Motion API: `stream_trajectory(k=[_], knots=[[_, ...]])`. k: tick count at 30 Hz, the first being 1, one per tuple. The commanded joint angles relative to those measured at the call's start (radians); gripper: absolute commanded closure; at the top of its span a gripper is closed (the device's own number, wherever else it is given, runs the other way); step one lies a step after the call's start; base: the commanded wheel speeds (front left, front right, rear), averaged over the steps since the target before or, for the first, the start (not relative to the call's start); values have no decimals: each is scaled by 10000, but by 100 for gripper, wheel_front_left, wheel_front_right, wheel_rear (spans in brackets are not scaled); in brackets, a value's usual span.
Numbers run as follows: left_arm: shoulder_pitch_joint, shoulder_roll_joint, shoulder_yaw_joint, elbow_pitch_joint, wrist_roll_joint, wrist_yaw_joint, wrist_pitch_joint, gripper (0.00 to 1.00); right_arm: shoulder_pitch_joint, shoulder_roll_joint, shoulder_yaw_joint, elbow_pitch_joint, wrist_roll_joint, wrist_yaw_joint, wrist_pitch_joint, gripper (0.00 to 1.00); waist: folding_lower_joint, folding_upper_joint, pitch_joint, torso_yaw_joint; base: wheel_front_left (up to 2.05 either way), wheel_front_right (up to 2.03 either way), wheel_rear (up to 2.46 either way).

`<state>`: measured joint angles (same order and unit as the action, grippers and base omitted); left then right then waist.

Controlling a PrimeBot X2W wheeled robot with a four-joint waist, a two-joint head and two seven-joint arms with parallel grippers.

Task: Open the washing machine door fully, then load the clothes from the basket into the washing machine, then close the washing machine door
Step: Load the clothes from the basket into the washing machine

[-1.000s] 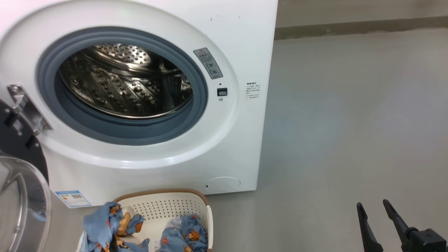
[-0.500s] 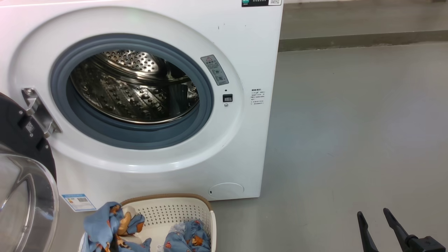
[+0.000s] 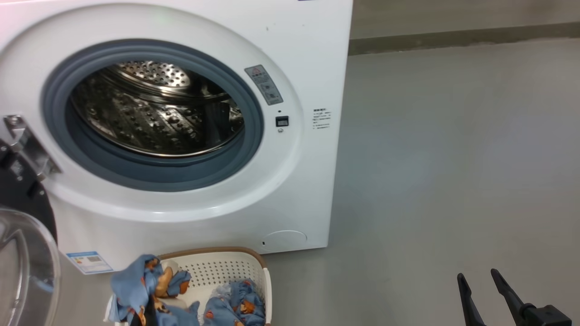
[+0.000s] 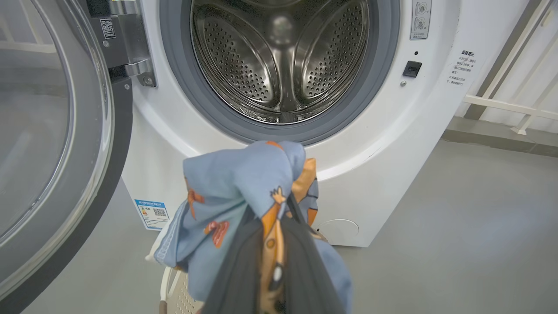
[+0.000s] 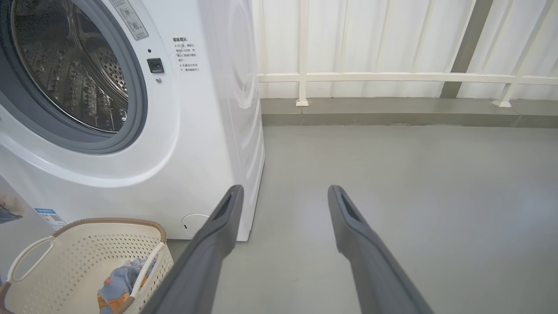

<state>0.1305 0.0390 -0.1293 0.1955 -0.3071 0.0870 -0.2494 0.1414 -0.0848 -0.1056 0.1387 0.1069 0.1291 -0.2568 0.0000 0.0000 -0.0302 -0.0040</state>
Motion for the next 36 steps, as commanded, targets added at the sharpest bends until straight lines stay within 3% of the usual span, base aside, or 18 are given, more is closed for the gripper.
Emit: stream_trajectory(k=[1, 17, 36], knots=[[-612, 116, 316, -293, -64, 90, -124, 100, -434, -74, 284, -254, -46, 16, -49, 0, 0, 0, 150, -198, 0, 0, 0], [-2992, 545, 1053, 148, 173, 179, -124, 100, -930, 233, 353, -395, 63, 16, -49, 0, 0, 0, 1396, -1644, 0, 0, 0], [-7222, 2405, 2031, 2232, 958, 150, -124, 100, -2043, 340, 950, -352, 256, 16, -49, 0, 0, 0, 3284, -3020, 0, 0, 0]])
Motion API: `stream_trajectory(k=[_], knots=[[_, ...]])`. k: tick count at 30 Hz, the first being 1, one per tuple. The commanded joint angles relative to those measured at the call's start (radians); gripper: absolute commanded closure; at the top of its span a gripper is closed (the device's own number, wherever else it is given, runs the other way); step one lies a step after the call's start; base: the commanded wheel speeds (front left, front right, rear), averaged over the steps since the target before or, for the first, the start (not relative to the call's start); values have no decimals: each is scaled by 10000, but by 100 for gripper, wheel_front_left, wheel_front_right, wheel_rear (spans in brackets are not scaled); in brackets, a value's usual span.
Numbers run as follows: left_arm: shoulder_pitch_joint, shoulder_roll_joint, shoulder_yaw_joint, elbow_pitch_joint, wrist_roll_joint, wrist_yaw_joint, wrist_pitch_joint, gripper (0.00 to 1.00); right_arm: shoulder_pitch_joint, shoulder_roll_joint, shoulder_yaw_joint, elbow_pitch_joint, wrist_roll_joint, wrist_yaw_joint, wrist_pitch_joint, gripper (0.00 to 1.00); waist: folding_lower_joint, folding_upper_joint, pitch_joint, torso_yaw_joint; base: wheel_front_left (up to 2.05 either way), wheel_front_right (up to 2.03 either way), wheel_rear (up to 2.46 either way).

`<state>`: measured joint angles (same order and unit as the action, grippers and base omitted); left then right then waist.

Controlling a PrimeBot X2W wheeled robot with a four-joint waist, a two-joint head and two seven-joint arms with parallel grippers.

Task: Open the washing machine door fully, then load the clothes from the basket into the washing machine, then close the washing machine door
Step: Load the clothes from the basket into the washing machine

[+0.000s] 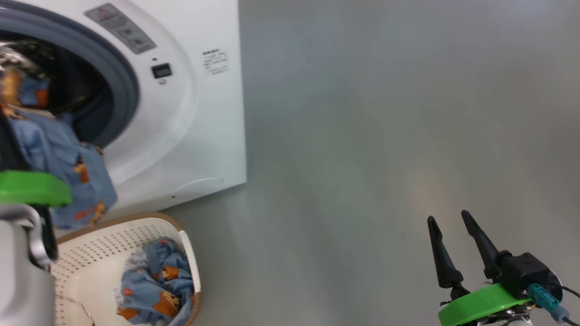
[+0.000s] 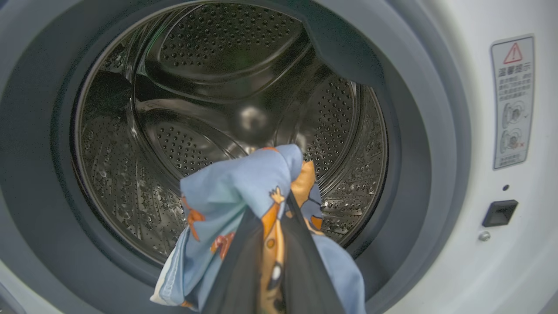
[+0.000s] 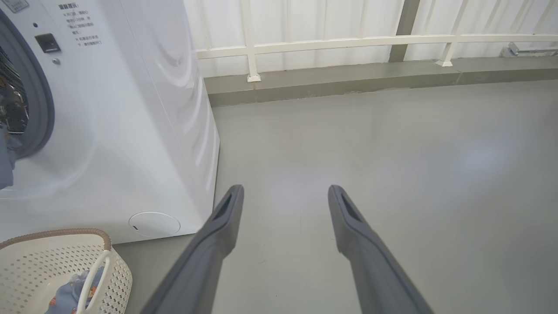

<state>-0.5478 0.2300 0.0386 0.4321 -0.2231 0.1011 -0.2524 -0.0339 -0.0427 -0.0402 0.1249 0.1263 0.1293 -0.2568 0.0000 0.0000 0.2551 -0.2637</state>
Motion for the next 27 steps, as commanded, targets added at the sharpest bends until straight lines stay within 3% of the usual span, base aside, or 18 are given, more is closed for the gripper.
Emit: stream_trajectory(k=[1, 11, 27], knots=[[-623, 570, 420, 18, 137, -5, -93, 100, -319, -81, 343, -206, 76, 14, -49, 0, 0, 0, 523, -492, 0, 0, 0], [-3025, 1342, 729, 1869, 519, -177, -93, 100, -643, -77, 858, -232, 185, 14, -49, 0, 0, 0, 1918, -982, 0, 0, 0], [-5521, 2014, 757, 2605, 1038, -353, -93, 100, -975, -226, 1391, -489, 389, 14, -49, 0, 0, 0, 3613, -1087, 0, 0, 0]])
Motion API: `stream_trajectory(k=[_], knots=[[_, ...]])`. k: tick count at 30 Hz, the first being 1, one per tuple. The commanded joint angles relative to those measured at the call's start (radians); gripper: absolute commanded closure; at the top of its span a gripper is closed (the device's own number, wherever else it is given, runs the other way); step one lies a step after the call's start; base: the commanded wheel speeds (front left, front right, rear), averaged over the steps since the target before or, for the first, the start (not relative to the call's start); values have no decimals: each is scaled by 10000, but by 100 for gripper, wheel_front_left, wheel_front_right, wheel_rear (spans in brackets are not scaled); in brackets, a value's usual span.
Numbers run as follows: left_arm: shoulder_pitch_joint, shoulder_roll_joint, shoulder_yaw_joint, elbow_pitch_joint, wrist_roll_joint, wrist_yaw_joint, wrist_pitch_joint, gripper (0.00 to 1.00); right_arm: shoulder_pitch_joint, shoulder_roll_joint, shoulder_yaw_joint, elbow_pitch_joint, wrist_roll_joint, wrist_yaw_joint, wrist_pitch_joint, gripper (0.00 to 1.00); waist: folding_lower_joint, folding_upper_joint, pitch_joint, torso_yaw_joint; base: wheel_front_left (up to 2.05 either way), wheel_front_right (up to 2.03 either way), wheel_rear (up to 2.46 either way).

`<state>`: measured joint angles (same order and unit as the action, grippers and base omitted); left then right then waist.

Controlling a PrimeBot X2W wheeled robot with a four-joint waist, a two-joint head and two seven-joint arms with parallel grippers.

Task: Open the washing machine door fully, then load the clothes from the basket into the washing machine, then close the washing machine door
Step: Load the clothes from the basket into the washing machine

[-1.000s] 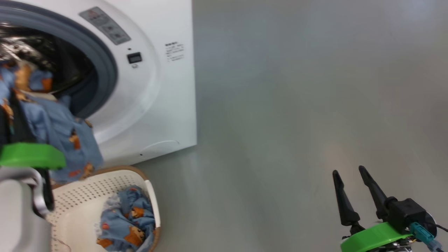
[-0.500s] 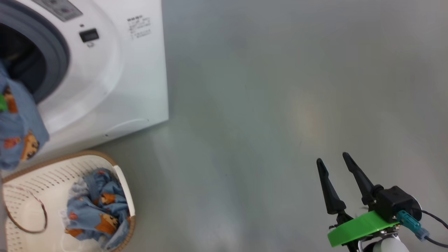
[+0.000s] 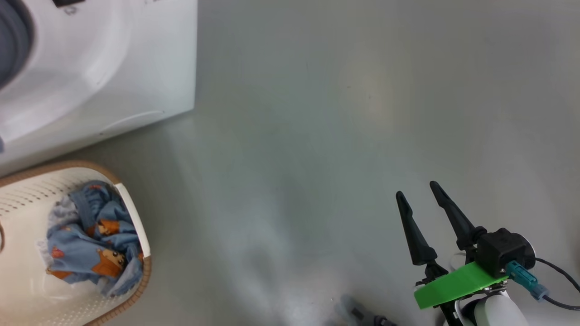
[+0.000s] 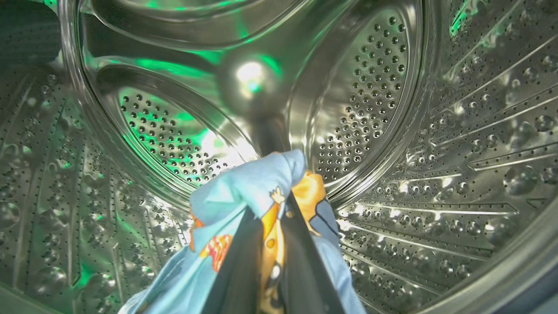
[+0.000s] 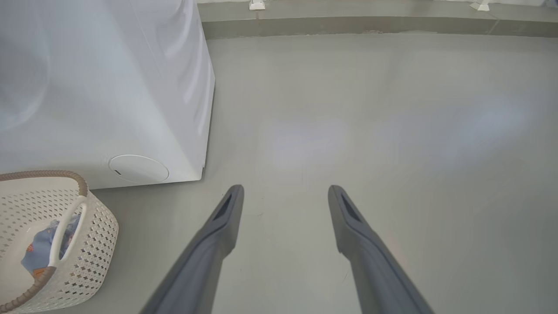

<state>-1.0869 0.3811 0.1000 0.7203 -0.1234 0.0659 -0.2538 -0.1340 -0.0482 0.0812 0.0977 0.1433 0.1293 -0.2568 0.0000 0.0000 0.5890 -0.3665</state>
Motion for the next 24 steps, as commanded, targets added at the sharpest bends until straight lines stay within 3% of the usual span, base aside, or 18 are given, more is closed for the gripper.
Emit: stream_trajectory(k=[1, 10, 18, 21, 22, 23, 24], knots=[[-244, 518, 150, -349, 57, -28, -80, 100, 29, -172, 174, -236, 236, 14, -49, 0, 0, 0, 358, -53, 0, 0, 0], [-1177, 398, 795, -1587, -43, 14, -80, 100, -116, -131, 36, -356, 489, 14, -49, 0, 0, 0, 892, -58, 0, 0, 0], [-1212, 99, 732, -218, 149, 1, -80, 100, -122, -100, 68, -249, 487, 14, -49, 0, 0, 0, 742, 125, 0, 0, 0], [-1195, -65, 760, 313, 139, 67, -80, 58, -129, -87, 108, -169, 502, 14, -49, 0, 0, 0, 601, 239, 0, 0, 0], [-1220, -84, 699, 418, 196, 47, -80, 51, -137, -83, 131, -146, 512, 14, -49, 0, 0, 0, 558, 271, 0, 0, 0], [-1229, -115, 689, 540, 221, 86, -80, 25, -143, -80, 148, -120, 524, 14, -49, 0, 0, 0, 510, 308, 0, 0, 0], [-1242, -164, 694, 726, 220, 137, -80, 5, -143, -78, 189, -98, 522, 14, -49, 0, 0, 0, 457, 357, 0, 0, 0]])
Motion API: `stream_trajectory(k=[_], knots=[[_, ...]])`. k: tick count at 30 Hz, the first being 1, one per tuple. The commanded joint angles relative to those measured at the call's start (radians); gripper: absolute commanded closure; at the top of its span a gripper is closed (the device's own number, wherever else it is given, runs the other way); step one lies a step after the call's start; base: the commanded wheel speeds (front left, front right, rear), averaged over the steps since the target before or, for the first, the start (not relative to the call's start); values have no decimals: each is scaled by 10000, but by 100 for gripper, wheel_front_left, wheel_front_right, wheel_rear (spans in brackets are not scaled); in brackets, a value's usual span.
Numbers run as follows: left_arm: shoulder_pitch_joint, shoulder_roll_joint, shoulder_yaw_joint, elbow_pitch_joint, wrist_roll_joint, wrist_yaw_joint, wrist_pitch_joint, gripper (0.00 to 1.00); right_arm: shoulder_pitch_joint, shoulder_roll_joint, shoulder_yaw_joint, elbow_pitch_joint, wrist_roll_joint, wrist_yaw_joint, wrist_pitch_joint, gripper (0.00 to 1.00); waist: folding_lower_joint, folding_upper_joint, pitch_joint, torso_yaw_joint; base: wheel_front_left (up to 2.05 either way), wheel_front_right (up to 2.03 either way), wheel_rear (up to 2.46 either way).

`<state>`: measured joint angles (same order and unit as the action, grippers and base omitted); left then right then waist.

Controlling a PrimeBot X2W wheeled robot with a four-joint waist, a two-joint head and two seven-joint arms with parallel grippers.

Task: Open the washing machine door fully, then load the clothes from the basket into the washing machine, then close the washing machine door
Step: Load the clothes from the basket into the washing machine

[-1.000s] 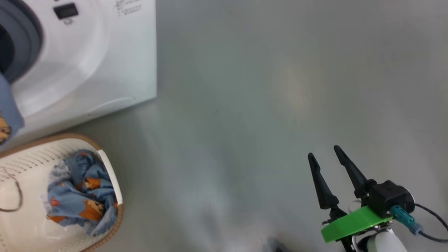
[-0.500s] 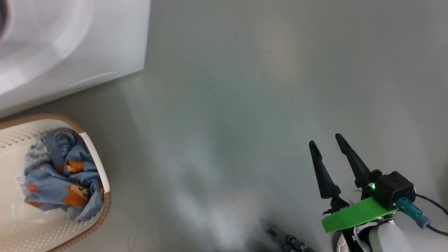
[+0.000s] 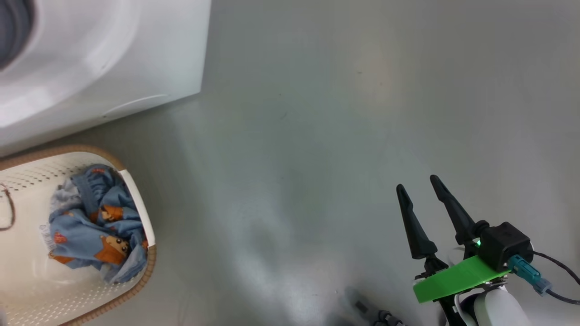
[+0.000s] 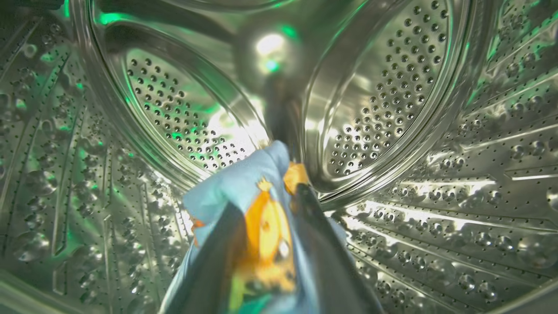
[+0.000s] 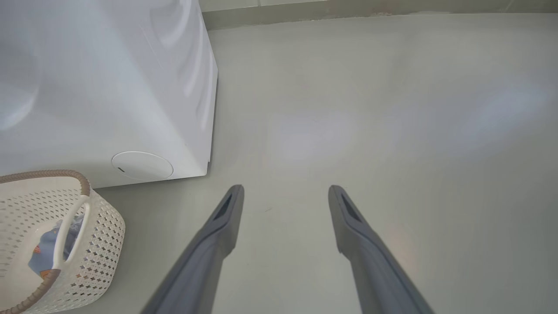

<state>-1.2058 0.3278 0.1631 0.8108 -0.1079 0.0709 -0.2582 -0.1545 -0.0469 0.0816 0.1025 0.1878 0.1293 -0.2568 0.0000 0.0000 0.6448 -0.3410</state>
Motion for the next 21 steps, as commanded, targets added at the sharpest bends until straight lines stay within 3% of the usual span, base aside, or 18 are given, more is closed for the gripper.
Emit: stream_trajectory(k=[1, 7, 21], knots=[[-94, 328, 48, -62, 68, 93, -36, 0, 75, -91, 219, -124, 65, 14, -49, 0, 0, 0, -148, 147, 0, 0, 0], [-317, 140, -90, 1080, 77, 159, -36, 0, 42, -107, 173, -22, 61, 14, -49, 0, 0, 0, -411, 357, 0, 0, 0], [89, -651, -194, 1264, -78, 340, -36, 0, -145, -145, -48, 95, 9, 14, -49, 0, 0, 0, -870, 1050, 0, 0, 0]])
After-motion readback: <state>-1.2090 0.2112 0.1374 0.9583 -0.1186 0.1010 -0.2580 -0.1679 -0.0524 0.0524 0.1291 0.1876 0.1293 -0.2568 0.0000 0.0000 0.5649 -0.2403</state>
